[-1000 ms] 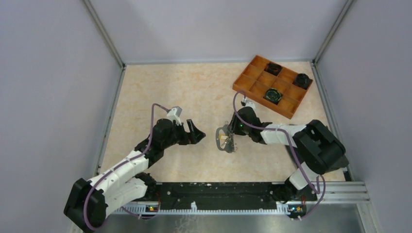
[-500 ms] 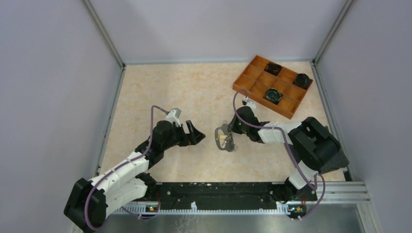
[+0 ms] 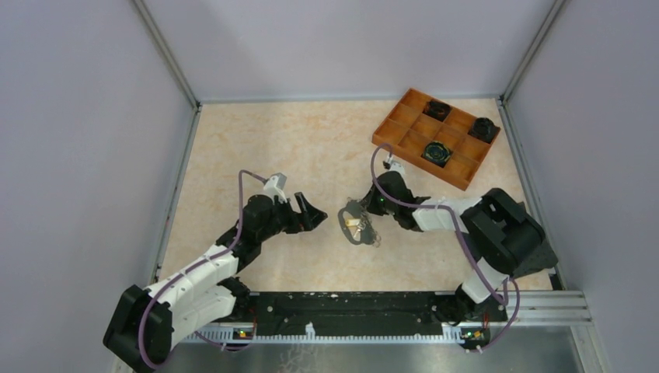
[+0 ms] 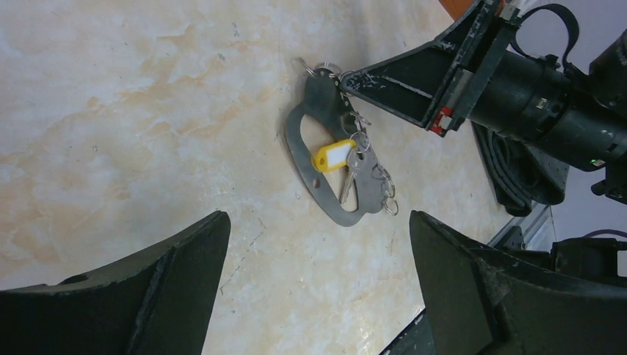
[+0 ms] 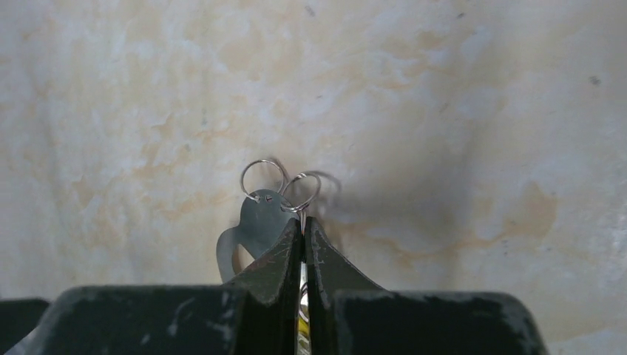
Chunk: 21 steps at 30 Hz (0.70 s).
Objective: Remove the keys from the keyring
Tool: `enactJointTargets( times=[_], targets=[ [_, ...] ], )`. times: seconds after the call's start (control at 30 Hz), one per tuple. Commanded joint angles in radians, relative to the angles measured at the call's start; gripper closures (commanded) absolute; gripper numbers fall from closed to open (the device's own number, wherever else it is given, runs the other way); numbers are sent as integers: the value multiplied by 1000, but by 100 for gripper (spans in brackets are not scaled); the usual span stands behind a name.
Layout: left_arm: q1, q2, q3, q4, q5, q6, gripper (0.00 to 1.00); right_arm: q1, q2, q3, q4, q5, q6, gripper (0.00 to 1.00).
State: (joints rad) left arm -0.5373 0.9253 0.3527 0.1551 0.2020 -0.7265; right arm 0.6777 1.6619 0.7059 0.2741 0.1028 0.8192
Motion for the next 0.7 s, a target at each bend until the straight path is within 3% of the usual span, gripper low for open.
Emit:
enactJointTargets(
  times=[0.0,0.3,0.67],
  targets=[
    [16,-19,-40,153,40,40,5,29,-110,-41,169,-122,-5,100],
    [23,-157,-84,294,56,140,14,54,-317,-115,323,-251,-8,100],
    [22,-325,-108,460,61,268,19,54,-523,-7,240,-328,-7,100]
  ],
)
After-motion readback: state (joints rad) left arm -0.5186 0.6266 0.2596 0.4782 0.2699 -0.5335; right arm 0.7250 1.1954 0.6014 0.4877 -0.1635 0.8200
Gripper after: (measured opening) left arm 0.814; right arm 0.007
